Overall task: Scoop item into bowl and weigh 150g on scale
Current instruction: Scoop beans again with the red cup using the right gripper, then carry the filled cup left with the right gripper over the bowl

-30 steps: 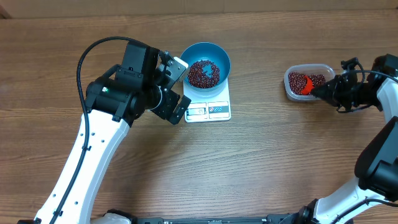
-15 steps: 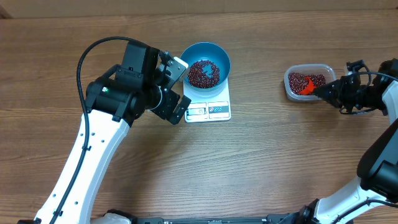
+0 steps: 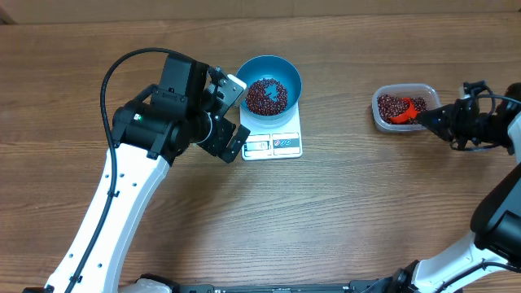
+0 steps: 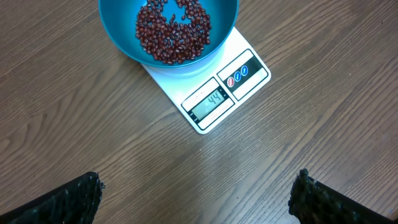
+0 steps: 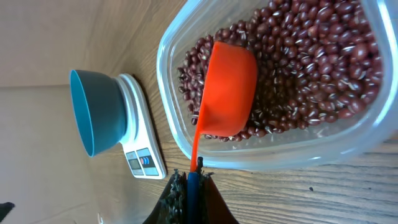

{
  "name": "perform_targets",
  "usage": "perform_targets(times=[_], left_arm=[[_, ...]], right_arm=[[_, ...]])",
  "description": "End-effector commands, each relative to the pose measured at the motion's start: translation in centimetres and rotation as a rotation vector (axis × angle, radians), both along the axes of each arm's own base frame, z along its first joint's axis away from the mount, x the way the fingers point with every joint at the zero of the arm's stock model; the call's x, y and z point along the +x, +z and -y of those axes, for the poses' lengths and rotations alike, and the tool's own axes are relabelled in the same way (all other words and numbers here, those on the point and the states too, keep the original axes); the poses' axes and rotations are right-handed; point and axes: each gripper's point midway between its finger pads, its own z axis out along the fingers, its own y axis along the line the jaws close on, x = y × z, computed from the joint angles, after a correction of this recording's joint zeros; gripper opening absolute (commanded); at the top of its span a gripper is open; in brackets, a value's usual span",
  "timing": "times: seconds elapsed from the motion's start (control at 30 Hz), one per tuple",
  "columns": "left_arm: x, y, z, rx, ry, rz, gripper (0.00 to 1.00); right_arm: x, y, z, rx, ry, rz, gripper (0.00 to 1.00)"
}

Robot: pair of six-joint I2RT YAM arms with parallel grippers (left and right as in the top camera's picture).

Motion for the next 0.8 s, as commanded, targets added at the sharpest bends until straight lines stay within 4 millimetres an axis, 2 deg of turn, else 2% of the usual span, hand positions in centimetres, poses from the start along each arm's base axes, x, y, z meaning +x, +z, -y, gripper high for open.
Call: perform_targets(times=[0.0, 0.33, 0.6, 0.77], left_arm=[[-0.1, 0.8, 0.5, -0.009, -0.036, 0.026, 1.00], [-0.1, 0.8, 0.5, -0.009, -0.036, 0.026, 1.00], [-0.1, 0.9, 0.5, -0.009, -0.036, 0.026, 1.00], [-0.1, 0.9, 0.5, -0.009, -0.036, 0.026, 1.00]], right_arm=[[-0.1, 0.6, 0.2, 0.050, -0.019, 0.025, 0.04], [0.0, 2.4, 0.4, 0.146, -0.029, 0.102, 0.04], [-0.7, 2.4, 0.6, 0.155, -0.029, 0.092, 0.04], [-1.1, 2.9, 0.0, 0.168, 0.009, 0.123, 0.04]])
